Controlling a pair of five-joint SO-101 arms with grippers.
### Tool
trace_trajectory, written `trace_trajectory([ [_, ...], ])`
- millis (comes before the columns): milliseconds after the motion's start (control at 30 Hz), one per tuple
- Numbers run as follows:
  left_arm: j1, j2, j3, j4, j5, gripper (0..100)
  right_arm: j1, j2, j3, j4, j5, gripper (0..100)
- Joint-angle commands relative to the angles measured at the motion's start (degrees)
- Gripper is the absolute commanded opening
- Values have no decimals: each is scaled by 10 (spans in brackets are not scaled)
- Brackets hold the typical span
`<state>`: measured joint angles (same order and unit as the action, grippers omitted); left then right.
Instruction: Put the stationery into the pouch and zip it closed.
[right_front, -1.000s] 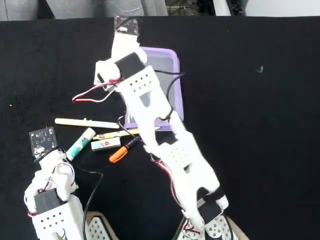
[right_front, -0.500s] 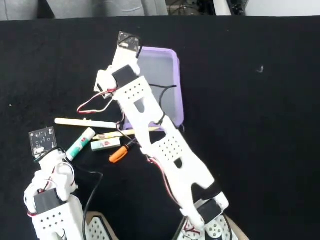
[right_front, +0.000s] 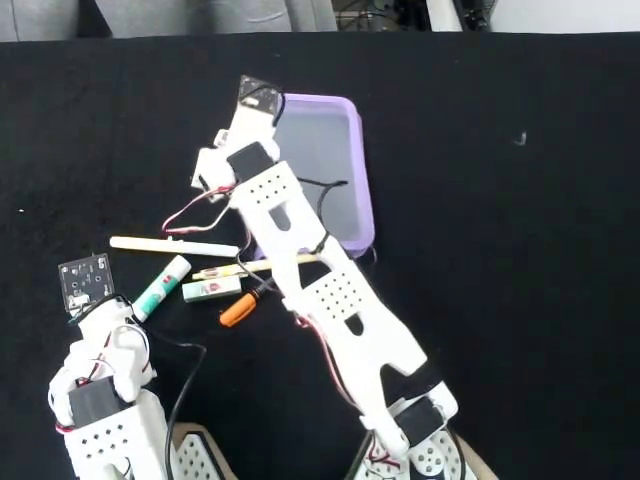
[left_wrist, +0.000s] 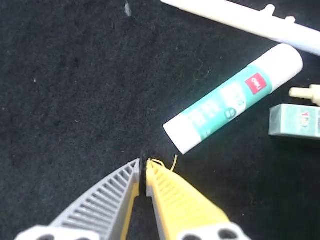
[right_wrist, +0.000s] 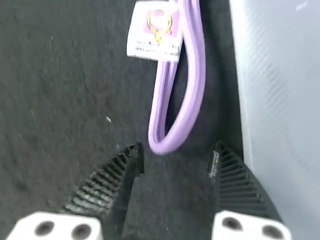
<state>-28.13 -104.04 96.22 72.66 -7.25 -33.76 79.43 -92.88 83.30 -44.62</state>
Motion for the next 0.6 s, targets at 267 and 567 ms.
trace_trajectory([
  [267,-2,-4,12,4,3,30,35,-7,-27,-28,2,159],
  [567,-2,-4,12,4,3,30,23,-11,-29,-28,61,11],
])
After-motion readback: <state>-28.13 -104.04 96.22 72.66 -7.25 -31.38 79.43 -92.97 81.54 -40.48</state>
